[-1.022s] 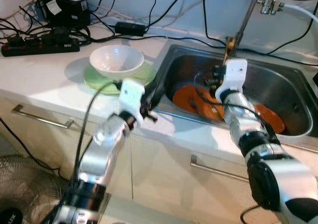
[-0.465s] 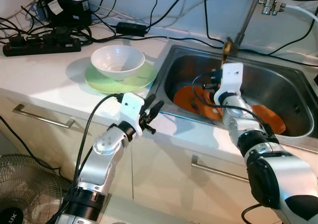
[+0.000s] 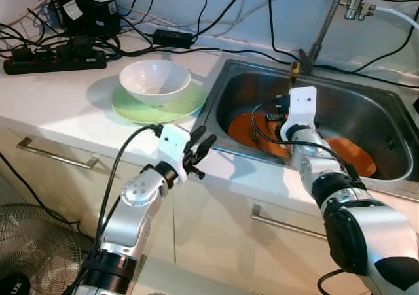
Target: Kitchen organization
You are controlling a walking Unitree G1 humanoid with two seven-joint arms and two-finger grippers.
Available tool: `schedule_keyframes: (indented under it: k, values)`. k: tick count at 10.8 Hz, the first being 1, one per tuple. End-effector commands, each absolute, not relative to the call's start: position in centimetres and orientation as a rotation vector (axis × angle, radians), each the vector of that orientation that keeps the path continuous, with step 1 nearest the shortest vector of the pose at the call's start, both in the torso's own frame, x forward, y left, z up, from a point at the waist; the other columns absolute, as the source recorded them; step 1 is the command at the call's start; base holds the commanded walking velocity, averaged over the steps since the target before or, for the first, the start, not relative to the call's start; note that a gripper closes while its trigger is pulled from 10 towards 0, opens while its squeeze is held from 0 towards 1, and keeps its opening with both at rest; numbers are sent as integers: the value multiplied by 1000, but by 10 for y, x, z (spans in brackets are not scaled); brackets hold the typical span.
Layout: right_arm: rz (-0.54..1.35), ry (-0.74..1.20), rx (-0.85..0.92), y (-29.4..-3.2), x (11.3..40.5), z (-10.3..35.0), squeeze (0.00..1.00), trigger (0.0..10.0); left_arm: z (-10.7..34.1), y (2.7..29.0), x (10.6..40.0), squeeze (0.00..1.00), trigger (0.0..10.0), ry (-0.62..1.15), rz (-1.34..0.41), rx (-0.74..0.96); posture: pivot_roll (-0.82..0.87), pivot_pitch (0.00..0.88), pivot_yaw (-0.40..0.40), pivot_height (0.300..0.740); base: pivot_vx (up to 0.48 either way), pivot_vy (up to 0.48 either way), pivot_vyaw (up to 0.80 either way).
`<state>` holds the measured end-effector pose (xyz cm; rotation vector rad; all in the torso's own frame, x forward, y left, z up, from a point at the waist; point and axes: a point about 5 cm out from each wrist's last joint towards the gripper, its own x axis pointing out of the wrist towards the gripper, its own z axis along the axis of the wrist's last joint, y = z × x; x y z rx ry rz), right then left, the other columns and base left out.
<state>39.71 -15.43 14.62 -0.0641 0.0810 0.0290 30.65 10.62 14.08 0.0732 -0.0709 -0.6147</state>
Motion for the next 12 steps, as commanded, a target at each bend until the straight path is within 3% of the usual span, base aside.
schedule_keyframes:
  k: [1,9,10,11,12]
  values:
    - [14,123,-60,-158,394,137,0,10000,128,104,302,0,10000,-6,-636,85,291,16,-92,740,0,0,0]
    - [22,250,-69,-157,378,101,0,10000,128,103,300,0,10000,4,-653,104,310,3,-92,740,0,0,0]
    - [25,252,-65,-156,378,101,871,10000,128,103,300,0,10000,5,-654,105,309,3,-91,740,0,0,0]
    - [26,251,-66,-156,378,101,984,10000,128,103,300,0,10000,6,-654,105,309,3,-91,740,0,0,0]
    - [25,251,-69,-156,378,101,925,10000,129,103,300,0,10000,6,-655,104,308,8,-92,740,0,0,0]
